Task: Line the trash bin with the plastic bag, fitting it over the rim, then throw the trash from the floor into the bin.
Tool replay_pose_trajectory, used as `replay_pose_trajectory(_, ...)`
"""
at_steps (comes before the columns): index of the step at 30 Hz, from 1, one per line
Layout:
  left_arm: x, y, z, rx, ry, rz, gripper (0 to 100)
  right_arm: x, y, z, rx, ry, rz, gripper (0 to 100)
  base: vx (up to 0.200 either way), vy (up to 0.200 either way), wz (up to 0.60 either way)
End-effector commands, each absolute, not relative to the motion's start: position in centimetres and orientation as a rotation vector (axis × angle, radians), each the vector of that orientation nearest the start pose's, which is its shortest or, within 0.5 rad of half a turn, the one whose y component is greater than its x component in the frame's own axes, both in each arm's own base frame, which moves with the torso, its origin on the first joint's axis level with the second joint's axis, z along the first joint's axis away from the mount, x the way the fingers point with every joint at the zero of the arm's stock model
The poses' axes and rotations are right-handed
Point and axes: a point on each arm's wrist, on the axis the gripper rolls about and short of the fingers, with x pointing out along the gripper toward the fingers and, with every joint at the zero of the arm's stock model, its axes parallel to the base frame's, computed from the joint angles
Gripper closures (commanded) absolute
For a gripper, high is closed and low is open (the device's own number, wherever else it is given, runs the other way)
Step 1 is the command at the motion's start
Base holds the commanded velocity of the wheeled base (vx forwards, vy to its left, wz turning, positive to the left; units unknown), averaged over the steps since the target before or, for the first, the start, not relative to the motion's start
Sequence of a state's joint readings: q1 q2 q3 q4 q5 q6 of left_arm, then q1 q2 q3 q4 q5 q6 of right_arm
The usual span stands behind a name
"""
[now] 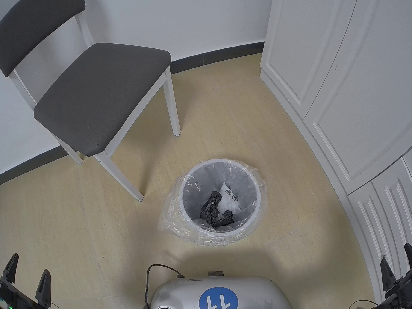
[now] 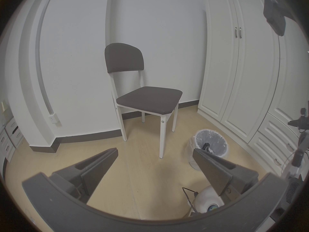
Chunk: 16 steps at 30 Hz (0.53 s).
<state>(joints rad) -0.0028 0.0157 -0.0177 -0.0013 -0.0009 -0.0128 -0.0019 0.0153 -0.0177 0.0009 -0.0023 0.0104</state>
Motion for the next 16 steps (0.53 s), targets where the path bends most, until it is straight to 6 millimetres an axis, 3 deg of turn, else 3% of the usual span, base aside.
replay_pose_trajectory(1, -2.29, 0.0, 7.61, -0.018, -0.003, -0.005, 0, -2.29, -0.01, 7.59, 0.018, -0.002, -0.005, 0, 0.0, 0.0, 0.0)
replay_pose_trajectory(16, -2.29, 0.01, 7.61, -0.037, -0.003, -0.002, 0, -2.29, -0.01, 7.59, 0.02, -0.002, -0.006, 0, 0.0, 0.0, 0.0)
